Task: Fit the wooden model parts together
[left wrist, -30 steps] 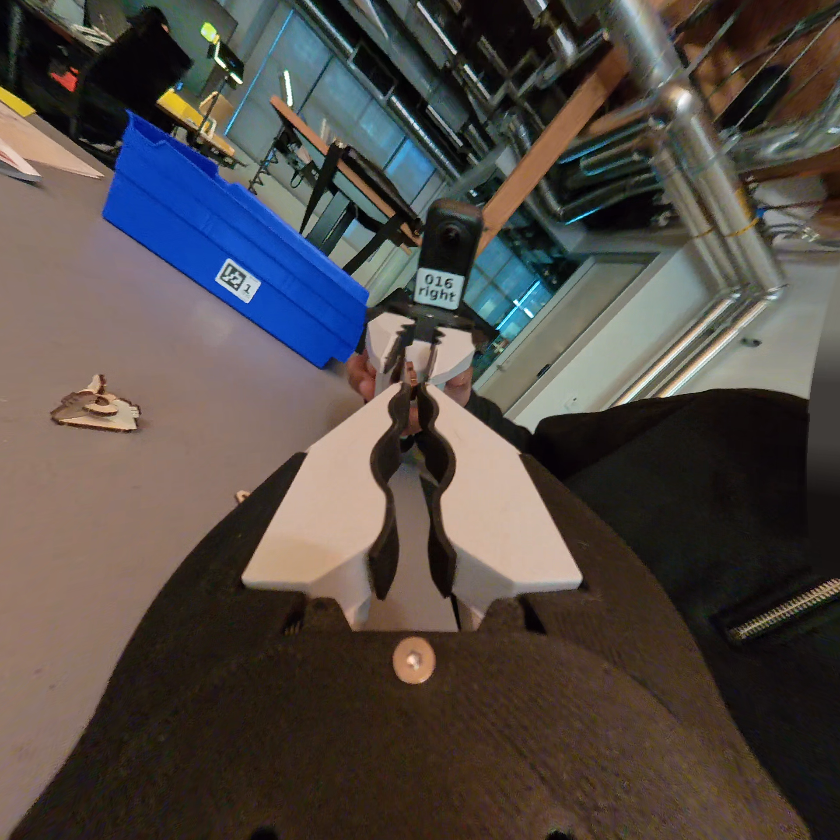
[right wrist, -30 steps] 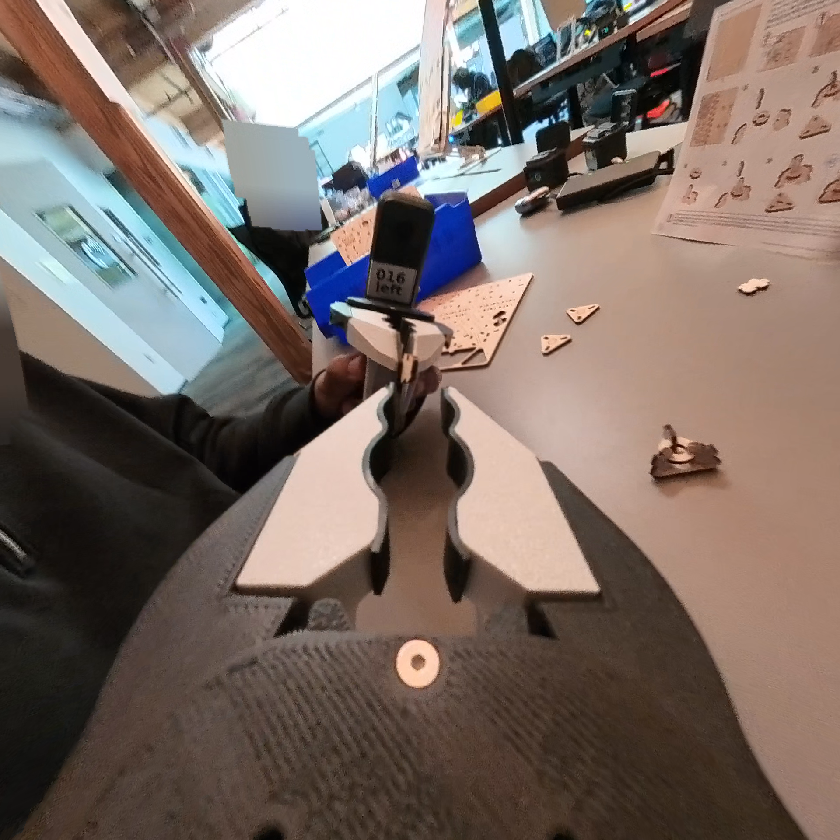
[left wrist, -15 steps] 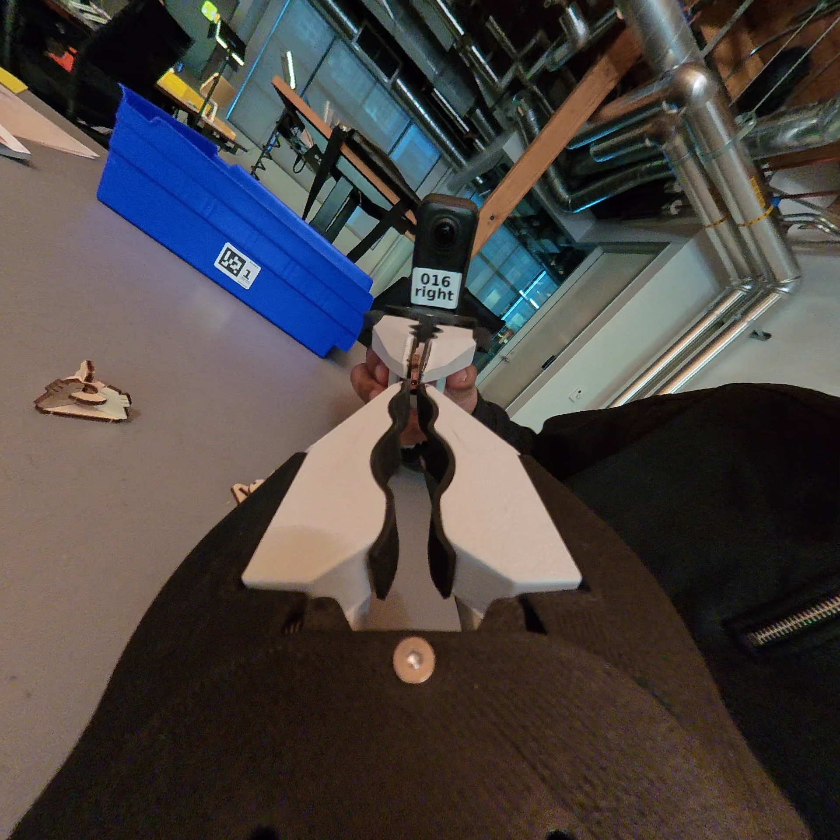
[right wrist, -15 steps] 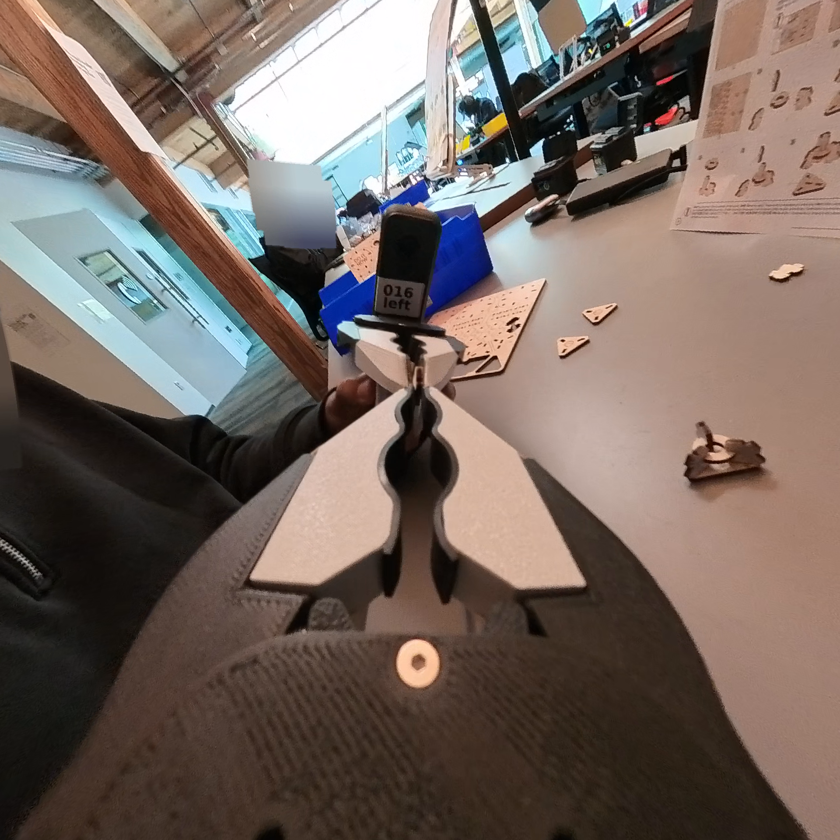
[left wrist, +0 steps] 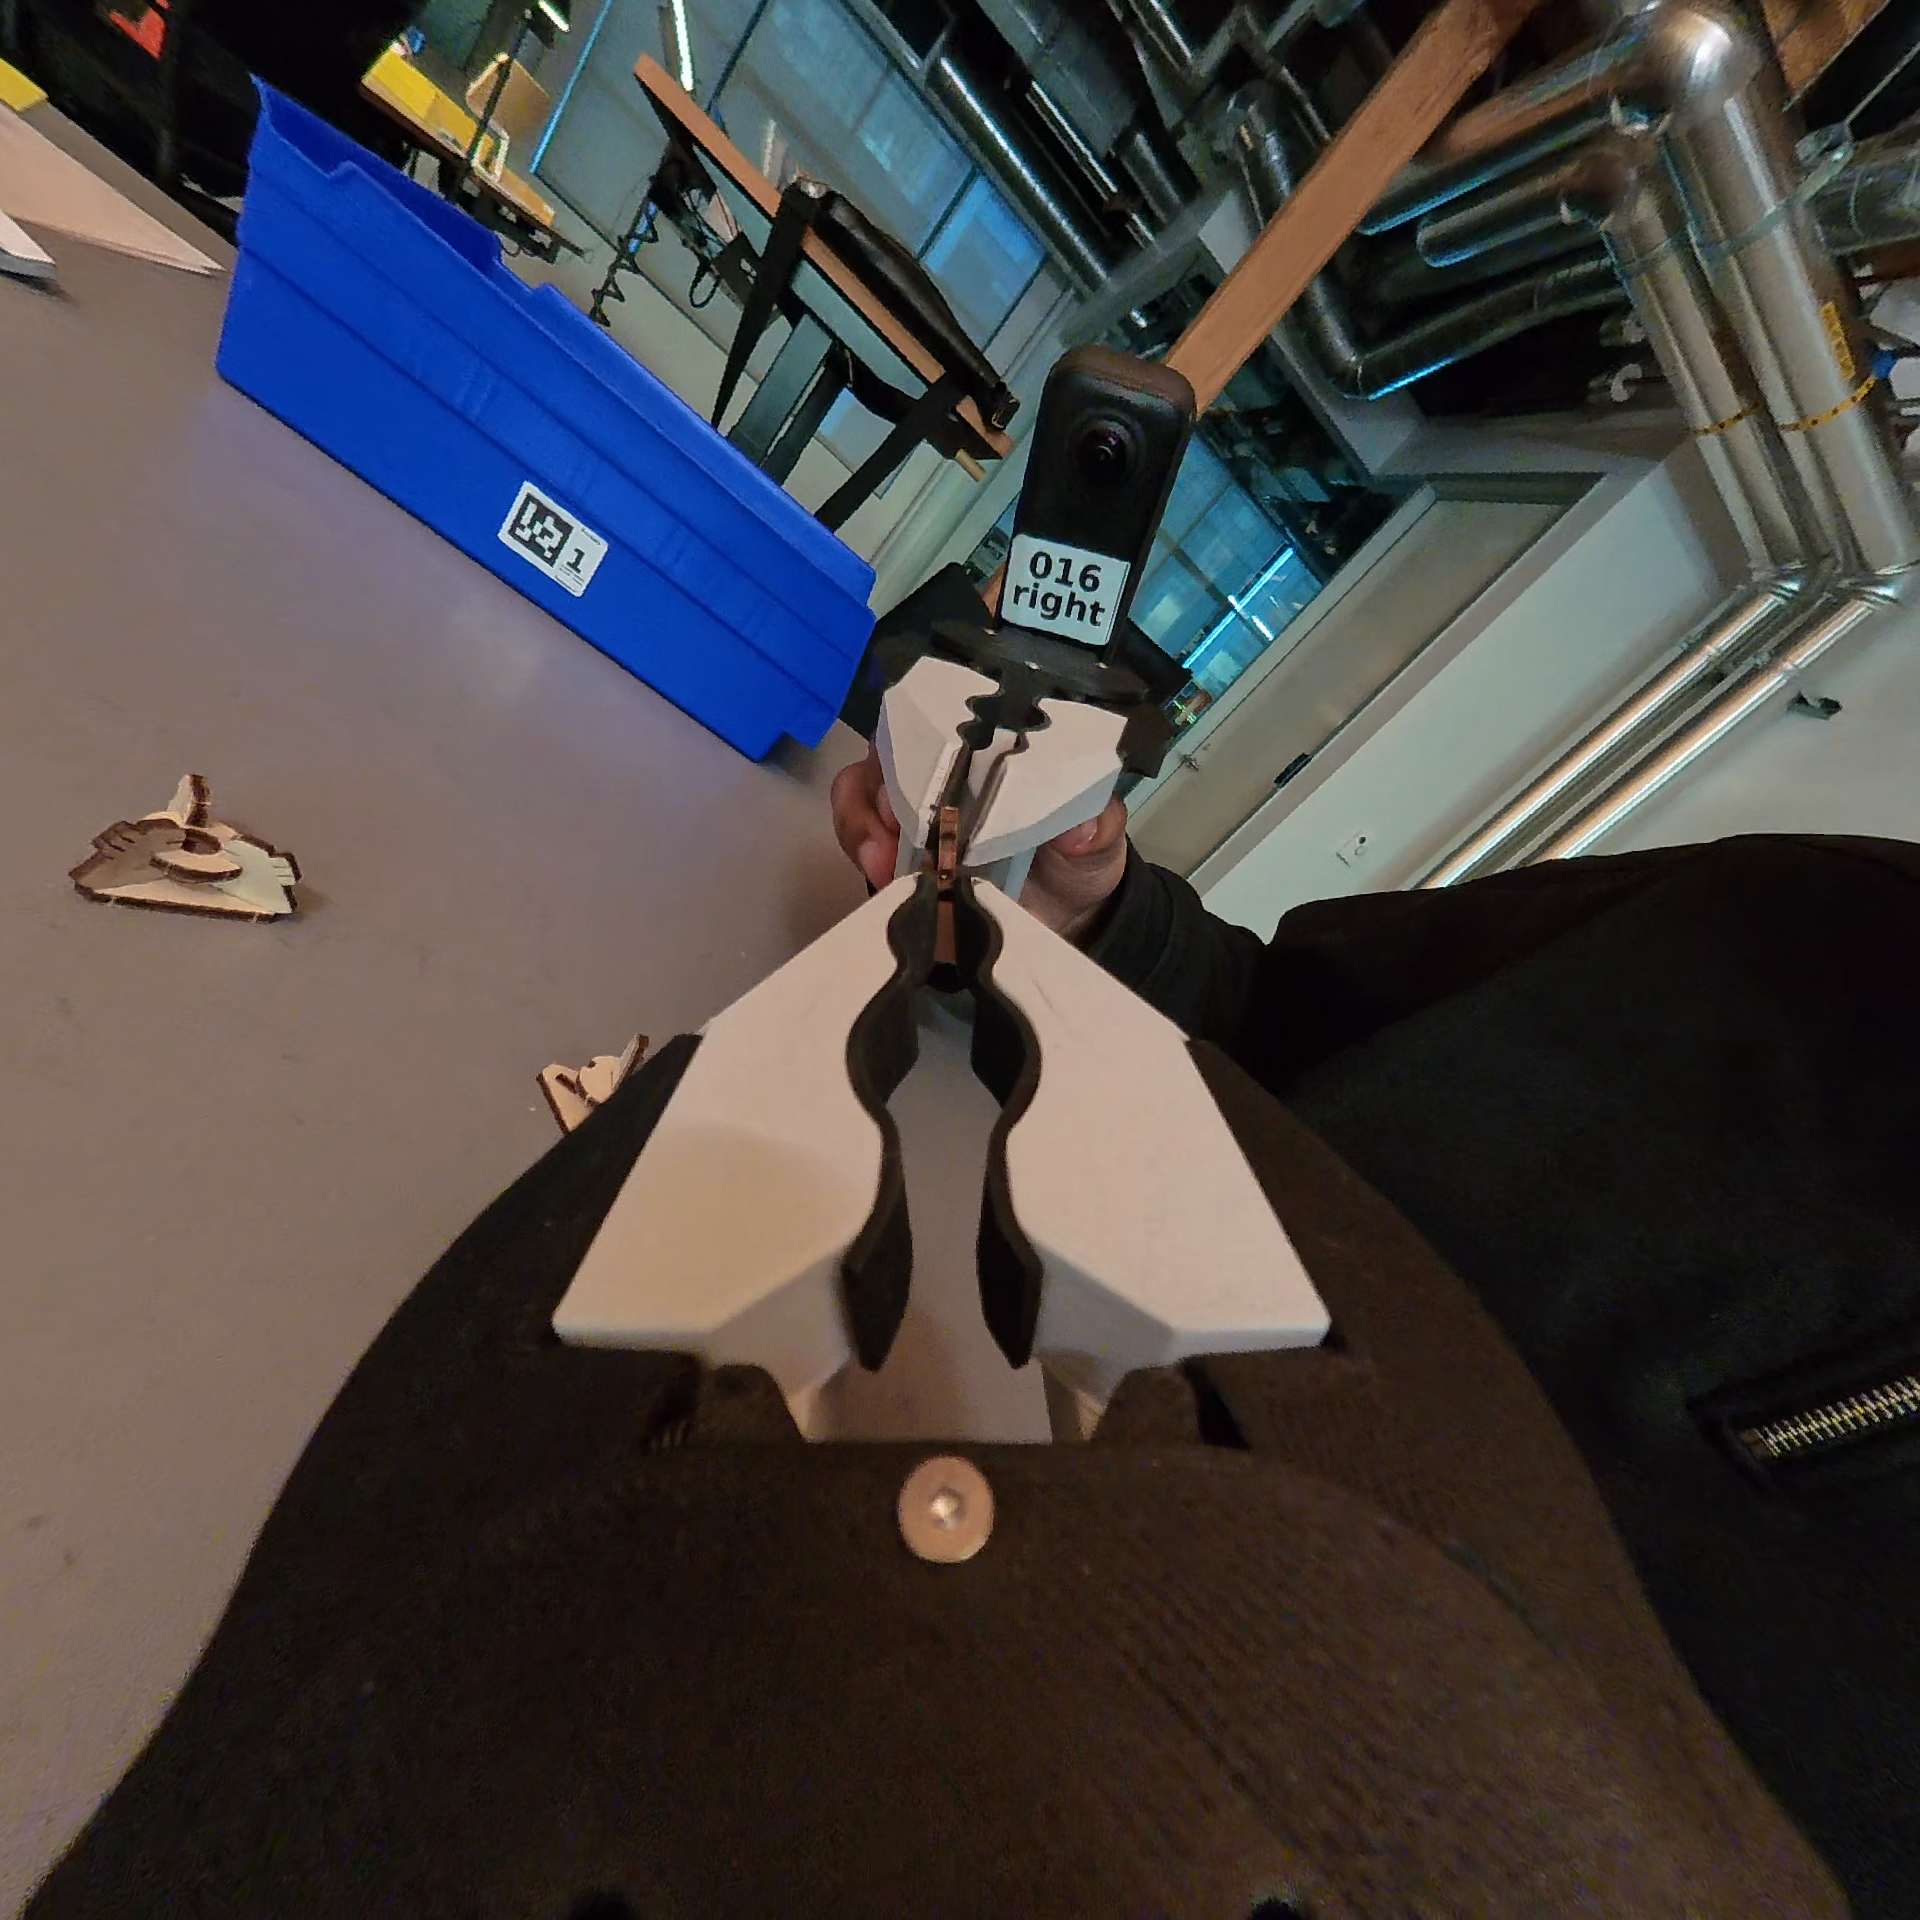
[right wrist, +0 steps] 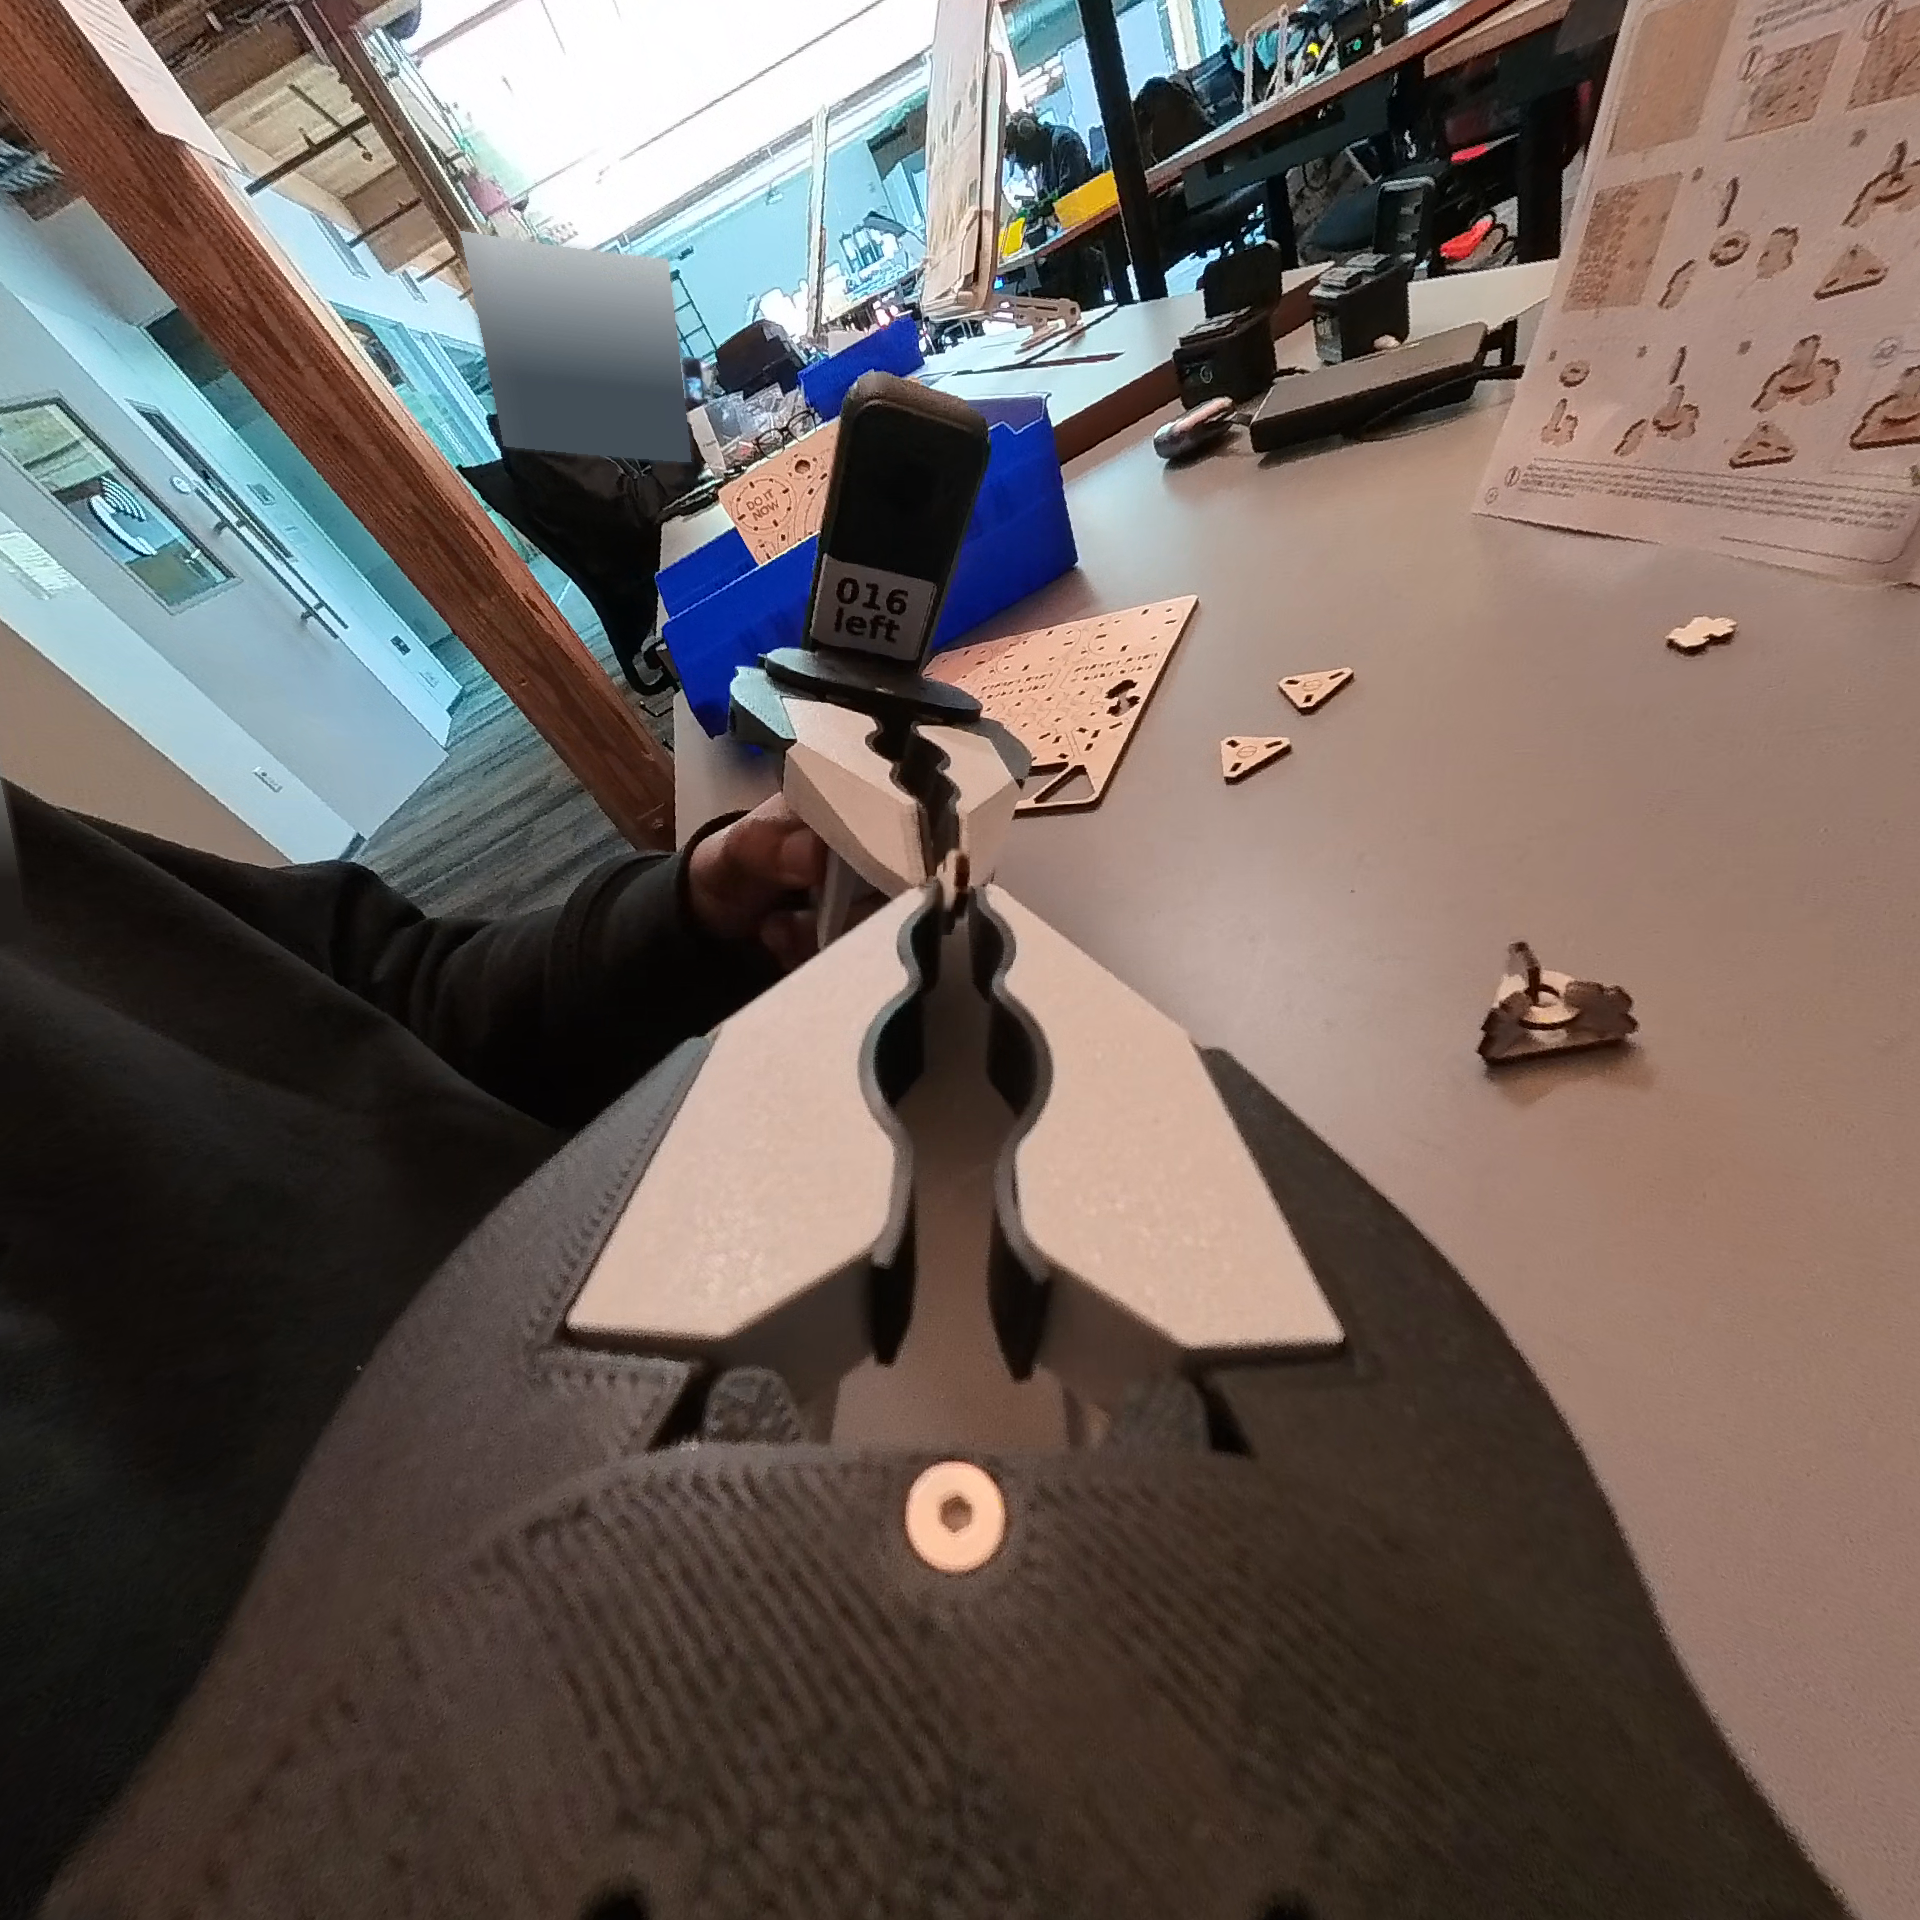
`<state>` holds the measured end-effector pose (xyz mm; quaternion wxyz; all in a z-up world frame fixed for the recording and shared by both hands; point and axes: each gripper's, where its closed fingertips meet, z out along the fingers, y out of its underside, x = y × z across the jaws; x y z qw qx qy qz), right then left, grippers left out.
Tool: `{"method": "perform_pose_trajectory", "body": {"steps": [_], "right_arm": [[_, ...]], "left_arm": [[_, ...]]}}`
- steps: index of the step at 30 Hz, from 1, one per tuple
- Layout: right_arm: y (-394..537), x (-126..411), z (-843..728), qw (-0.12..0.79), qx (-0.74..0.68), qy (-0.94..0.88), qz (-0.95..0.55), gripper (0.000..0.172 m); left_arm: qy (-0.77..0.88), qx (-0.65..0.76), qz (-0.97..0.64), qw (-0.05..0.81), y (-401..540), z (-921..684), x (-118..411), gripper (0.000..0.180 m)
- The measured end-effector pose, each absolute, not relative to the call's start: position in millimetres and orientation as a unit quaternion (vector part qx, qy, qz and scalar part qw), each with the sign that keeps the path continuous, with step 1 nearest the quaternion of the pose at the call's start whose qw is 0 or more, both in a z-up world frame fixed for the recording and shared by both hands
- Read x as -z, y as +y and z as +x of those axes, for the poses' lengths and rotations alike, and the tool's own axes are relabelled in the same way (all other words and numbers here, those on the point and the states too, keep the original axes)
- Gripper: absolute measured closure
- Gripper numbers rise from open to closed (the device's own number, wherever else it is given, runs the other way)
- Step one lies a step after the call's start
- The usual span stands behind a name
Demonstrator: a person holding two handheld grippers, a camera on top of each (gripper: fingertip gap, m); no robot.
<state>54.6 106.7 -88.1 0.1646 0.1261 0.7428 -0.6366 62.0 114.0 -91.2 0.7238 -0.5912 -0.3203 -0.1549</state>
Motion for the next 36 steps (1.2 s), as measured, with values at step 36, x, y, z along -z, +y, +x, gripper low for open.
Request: {"method": "perform_pose_trajectory", "body": {"steps": [36], "right_arm": [[121.5, 127.0, 36.3, 0.068, 0.547, 0.820, 0.151, 0.171]], "left_arm": [[-0.372, 0.081, -0.645, 0.663, 113.7, 50.0, 116.1, 0.165]]}}
